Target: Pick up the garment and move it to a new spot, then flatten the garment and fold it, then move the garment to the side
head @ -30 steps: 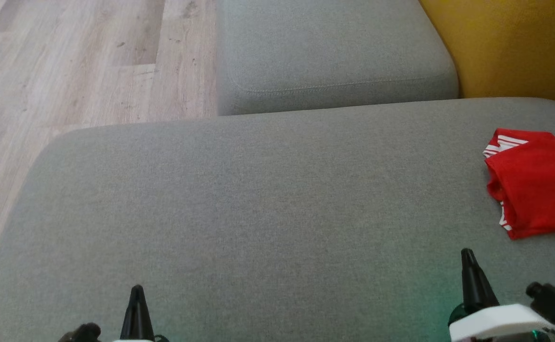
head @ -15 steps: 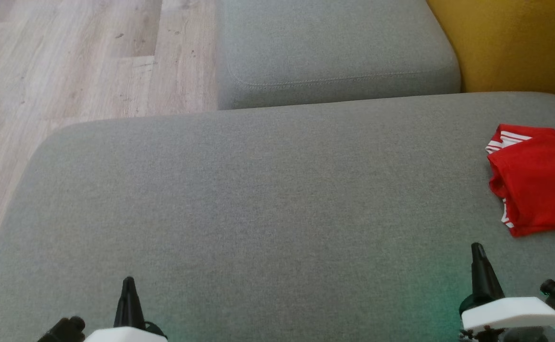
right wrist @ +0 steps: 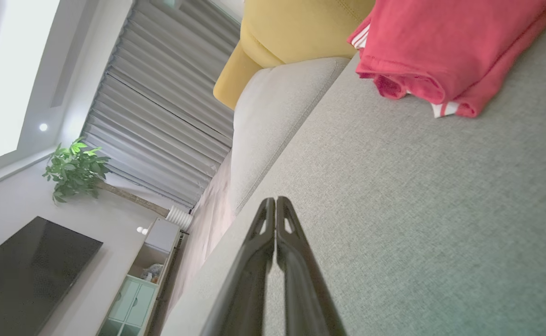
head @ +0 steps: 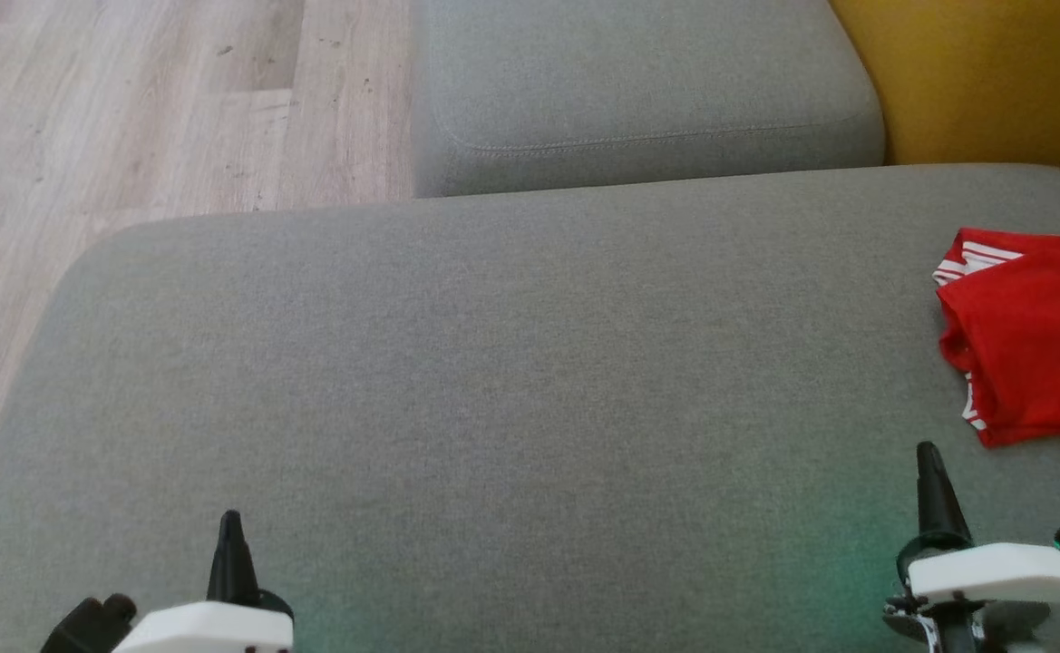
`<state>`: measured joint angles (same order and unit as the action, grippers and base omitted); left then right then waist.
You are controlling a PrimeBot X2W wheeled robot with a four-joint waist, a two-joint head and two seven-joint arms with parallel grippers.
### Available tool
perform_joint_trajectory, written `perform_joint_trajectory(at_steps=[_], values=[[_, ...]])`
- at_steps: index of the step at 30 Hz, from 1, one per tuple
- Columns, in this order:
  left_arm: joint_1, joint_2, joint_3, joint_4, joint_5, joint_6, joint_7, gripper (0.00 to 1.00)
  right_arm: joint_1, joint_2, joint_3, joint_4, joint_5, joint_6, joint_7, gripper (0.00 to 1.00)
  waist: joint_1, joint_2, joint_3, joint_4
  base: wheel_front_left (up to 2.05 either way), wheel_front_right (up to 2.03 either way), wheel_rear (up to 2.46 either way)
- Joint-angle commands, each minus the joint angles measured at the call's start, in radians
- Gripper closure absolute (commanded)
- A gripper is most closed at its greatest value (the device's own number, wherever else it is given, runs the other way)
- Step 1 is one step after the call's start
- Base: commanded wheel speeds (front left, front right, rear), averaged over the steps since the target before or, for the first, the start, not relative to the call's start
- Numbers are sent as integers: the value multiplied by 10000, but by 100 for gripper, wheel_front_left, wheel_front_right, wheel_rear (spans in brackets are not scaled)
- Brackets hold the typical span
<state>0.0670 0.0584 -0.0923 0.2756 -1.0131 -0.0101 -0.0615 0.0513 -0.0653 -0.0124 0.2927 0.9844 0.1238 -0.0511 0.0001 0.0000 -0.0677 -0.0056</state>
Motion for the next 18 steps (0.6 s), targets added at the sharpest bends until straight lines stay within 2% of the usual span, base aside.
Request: perform_joint_trajectory(at_steps=[1,18], values=[[-592,115,384,-322,-362,-112,91,100,-597,5,16,-395,389,42,111,100,0,0,28,3,0,0,0],[-956,113,838,-320,-2230,-464,555,100,-915,34,-293,-424,2288,51,586,100,0,0,247,20,0,0,0]])
